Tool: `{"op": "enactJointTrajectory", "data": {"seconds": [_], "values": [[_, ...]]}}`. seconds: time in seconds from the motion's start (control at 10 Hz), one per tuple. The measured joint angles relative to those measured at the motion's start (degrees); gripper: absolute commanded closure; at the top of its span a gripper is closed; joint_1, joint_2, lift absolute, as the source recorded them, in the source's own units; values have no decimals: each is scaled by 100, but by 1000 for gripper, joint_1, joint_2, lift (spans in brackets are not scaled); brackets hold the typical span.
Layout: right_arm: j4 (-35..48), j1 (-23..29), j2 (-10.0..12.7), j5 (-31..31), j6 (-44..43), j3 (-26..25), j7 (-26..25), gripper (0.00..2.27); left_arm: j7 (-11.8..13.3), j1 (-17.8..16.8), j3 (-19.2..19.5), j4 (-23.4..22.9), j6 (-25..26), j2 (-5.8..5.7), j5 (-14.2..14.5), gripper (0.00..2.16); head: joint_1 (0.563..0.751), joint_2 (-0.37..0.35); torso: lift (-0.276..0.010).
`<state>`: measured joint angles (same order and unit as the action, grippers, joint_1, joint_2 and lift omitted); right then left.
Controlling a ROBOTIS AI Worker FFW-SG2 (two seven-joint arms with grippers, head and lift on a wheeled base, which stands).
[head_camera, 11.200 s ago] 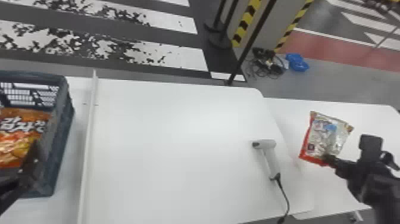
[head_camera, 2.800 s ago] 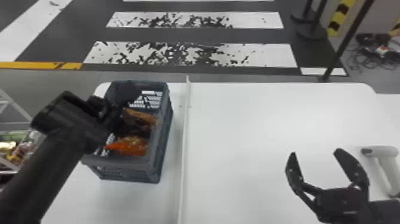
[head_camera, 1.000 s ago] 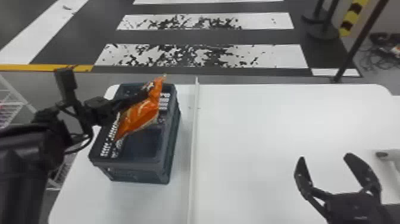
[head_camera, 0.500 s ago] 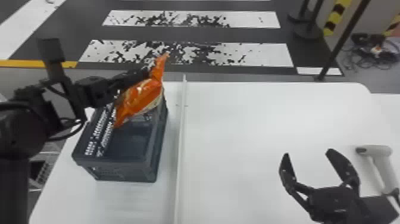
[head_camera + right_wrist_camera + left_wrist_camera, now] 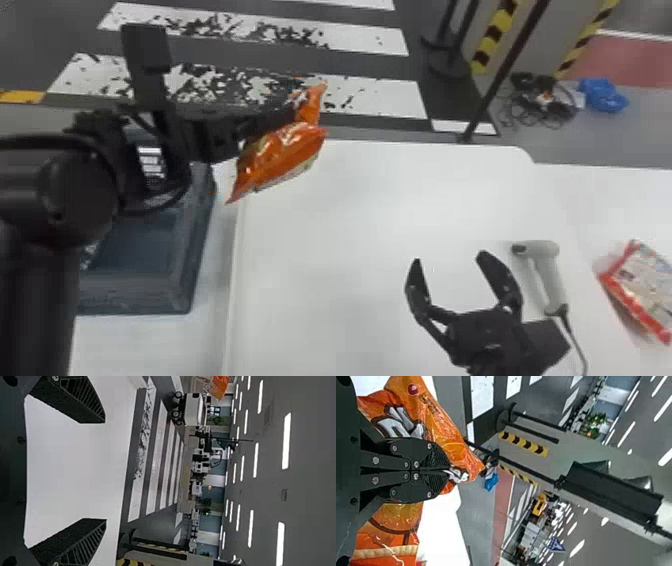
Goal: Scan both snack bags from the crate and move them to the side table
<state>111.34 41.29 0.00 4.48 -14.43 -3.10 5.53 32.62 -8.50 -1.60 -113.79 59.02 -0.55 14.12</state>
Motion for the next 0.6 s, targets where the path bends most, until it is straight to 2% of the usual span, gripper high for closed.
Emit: {"op": "enactJointTrajectory", "data": {"seconds": [0.1, 0.3, 0.4, 0.6], "values": [[29, 20, 0, 0, 32, -40, -63, 29, -159, -98, -427, 191, -39, 41, -128, 2135, 695, -264, -75], [92, 70, 0, 0, 67, -98, -185, 29, -458, -238, -1225, 715, -348, 53, -396, 2135, 695, -325, -75], [103, 79, 0, -9, 67, -125, -234, 29, -679, -229, -1574, 977, -605, 54, -457, 2135, 695, -350, -75], [113, 81, 0, -35, 74, -156, -278, 29, -1048, -157, -2208, 1506, -1339, 54, -494, 2135, 695, -350, -75]]}}
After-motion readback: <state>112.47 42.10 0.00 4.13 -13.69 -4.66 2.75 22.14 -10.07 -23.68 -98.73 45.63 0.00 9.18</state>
